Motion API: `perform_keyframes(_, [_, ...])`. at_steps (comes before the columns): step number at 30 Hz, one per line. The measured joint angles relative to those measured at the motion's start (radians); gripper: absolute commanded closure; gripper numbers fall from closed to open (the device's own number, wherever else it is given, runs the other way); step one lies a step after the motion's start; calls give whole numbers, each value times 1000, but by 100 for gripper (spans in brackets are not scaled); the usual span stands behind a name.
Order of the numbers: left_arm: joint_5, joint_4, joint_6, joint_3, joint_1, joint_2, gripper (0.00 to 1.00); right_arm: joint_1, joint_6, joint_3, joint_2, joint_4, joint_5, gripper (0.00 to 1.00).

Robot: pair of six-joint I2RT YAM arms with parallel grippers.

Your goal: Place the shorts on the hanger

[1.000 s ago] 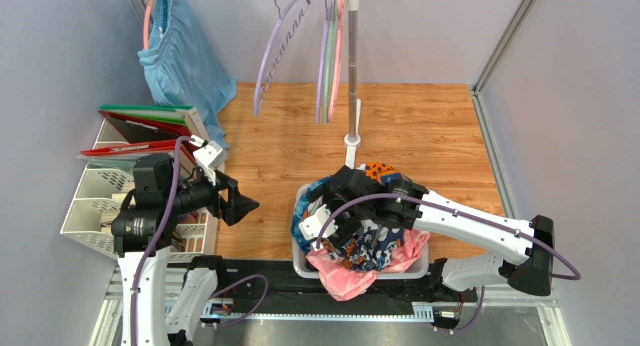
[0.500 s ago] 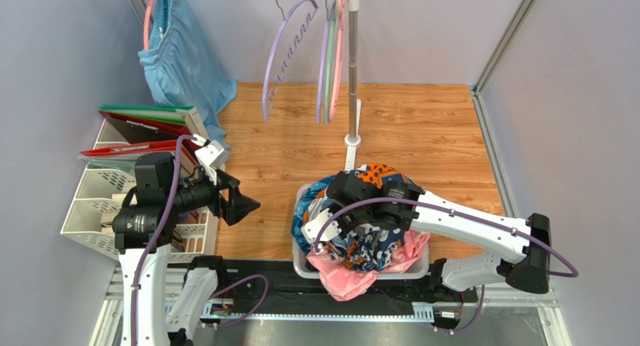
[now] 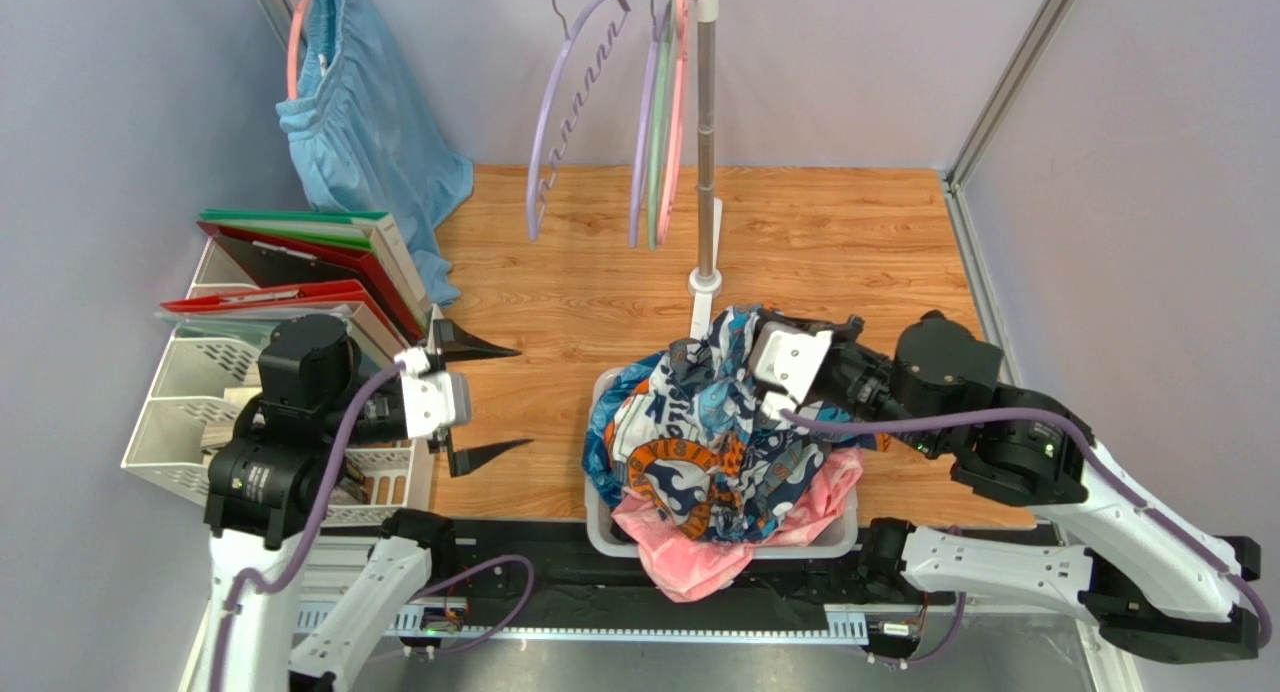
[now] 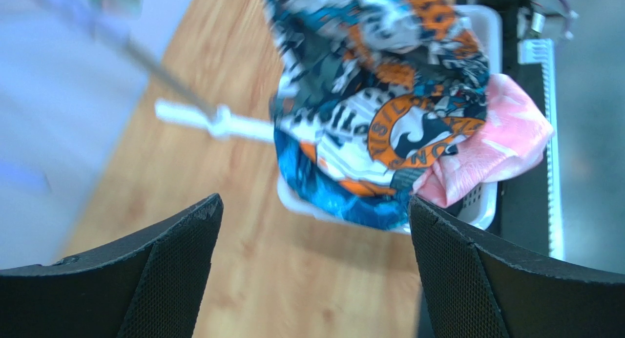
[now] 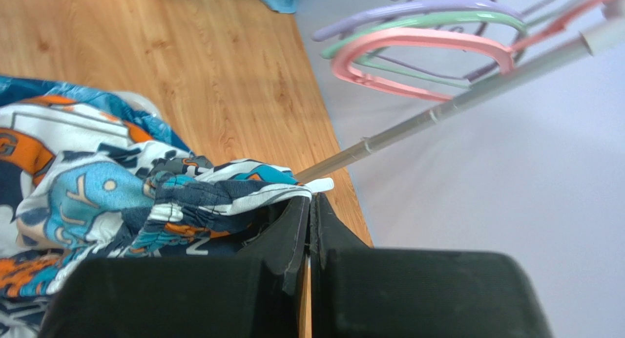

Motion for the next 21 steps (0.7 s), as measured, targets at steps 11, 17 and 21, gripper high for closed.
perform_keyframes(11, [-341, 245, 609, 7, -646, 116, 11, -54, 52, -111, -172, 77, -154, 100])
perform_keyframes(17, [-425, 509, 854, -148, -785, 190, 13, -56, 35, -142, -221, 69, -272, 100])
perform_keyframes(21, [-430, 667, 972, -164, -865, 283, 14, -56, 30, -156, -212, 63, -348, 100])
